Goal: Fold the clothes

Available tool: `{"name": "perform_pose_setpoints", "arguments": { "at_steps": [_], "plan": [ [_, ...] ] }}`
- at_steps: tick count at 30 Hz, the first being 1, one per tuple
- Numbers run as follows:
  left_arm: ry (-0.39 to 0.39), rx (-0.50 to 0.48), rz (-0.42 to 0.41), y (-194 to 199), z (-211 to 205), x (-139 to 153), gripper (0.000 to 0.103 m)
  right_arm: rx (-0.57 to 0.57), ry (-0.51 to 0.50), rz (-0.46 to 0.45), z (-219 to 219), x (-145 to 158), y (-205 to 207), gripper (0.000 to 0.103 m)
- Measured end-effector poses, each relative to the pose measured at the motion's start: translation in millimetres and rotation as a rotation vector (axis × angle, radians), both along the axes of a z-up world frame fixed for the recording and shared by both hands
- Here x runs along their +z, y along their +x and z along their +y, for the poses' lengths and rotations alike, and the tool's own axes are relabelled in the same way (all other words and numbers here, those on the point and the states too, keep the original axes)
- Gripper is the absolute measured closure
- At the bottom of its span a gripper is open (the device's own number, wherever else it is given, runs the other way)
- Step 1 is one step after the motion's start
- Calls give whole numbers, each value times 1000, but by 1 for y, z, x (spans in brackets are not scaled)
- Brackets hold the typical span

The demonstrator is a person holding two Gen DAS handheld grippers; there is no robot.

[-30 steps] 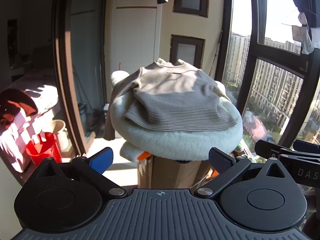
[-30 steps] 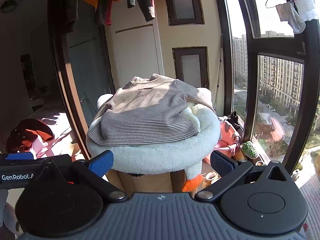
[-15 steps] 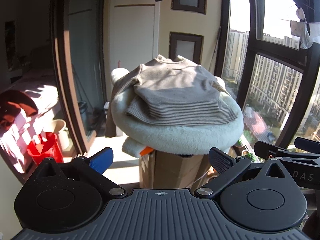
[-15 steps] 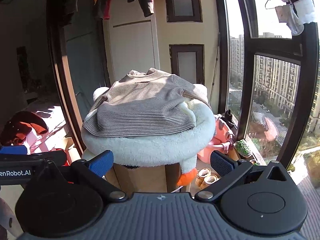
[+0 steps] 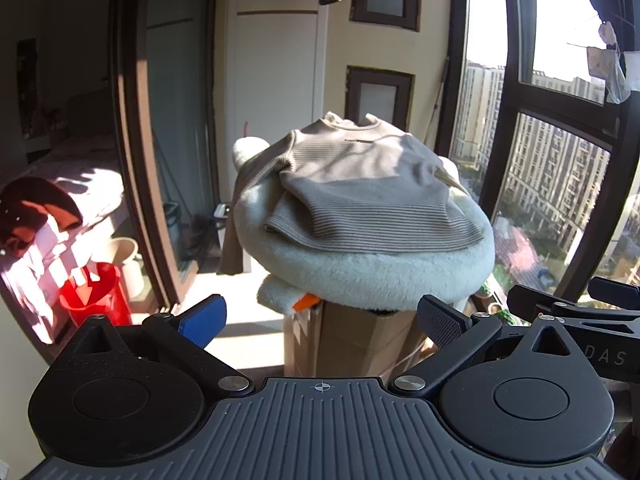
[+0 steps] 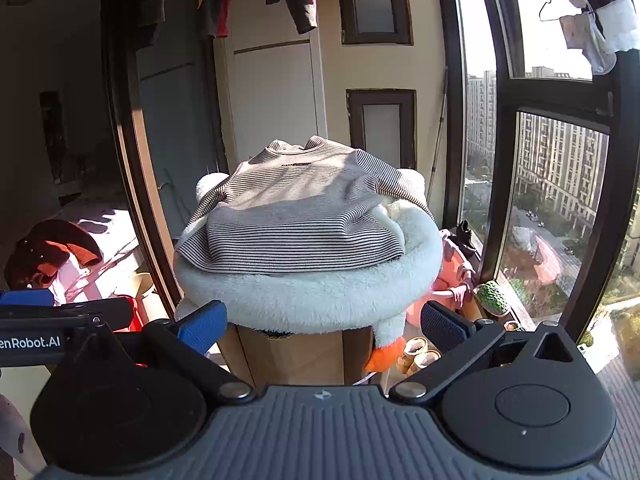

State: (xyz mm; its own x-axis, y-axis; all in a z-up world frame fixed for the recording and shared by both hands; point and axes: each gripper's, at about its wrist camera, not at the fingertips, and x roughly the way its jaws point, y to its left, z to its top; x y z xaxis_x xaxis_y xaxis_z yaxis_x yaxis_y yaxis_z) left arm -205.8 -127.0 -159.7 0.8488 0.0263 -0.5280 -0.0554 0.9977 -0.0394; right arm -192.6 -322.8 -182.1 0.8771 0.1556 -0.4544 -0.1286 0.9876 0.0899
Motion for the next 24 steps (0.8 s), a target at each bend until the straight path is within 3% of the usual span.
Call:
{"name": "perform_pose_setpoints", "arguments": {
  "at_steps": [24],
  "plan": [
    [-6, -14, 14, 9, -5, -1, 0, -17, -8, 28, 8, -4, 9, 0]
  ]
}}
